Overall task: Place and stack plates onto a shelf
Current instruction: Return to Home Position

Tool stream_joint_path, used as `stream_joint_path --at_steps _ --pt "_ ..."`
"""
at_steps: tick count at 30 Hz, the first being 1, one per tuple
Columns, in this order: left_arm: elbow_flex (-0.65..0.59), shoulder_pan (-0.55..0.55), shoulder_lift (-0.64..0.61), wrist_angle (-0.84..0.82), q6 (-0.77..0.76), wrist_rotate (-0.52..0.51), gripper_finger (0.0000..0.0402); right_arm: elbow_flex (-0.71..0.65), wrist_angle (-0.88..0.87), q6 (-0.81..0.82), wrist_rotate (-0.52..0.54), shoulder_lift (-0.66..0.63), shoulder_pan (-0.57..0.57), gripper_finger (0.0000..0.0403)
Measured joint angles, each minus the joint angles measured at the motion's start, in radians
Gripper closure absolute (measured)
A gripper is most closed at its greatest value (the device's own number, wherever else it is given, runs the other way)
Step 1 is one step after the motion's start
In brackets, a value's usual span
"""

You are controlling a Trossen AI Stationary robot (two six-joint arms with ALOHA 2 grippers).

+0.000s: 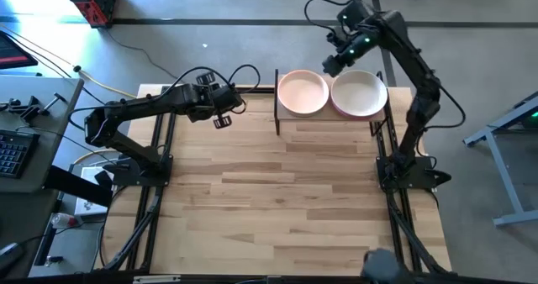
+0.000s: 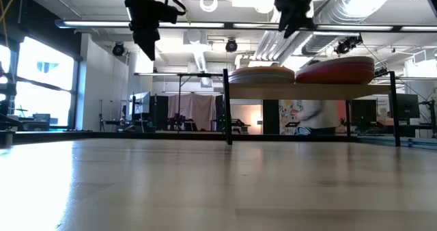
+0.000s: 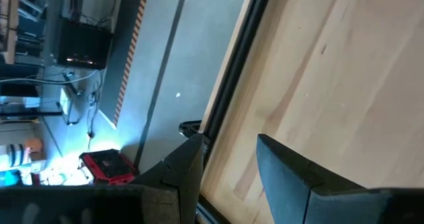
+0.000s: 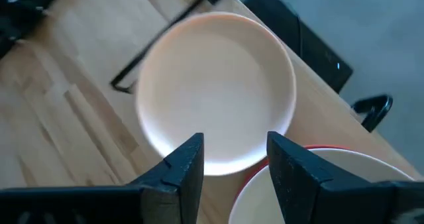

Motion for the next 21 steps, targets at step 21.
stream_joint_path --at_steps 21 --pt "0.0 0.006 0.0 0.093 0.374 0.024 0.0271 -0.925 0.736 0.152 -0.005 -0.591 0.328 0.0261"
